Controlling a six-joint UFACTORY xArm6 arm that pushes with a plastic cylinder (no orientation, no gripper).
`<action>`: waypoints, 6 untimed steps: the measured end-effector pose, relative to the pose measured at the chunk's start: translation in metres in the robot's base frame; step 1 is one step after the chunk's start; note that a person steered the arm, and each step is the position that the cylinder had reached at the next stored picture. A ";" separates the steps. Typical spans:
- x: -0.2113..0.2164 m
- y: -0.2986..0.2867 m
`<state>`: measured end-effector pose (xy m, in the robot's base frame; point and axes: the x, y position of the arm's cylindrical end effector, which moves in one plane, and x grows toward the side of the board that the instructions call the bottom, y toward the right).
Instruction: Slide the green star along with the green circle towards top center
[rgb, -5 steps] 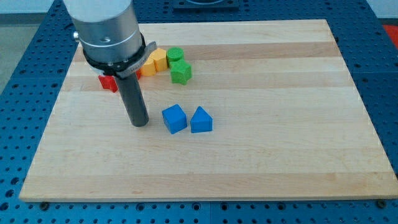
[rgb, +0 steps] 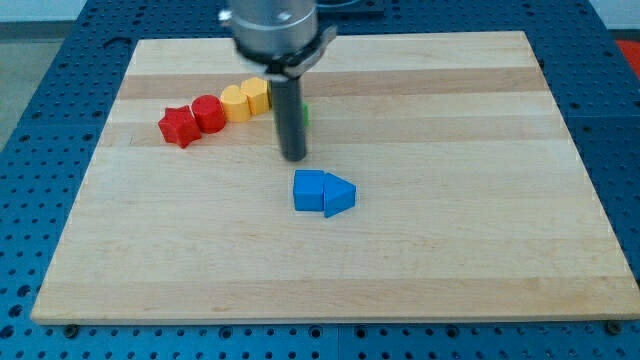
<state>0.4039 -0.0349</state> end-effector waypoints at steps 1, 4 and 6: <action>-0.003 0.004; -0.040 -0.027; -0.111 0.016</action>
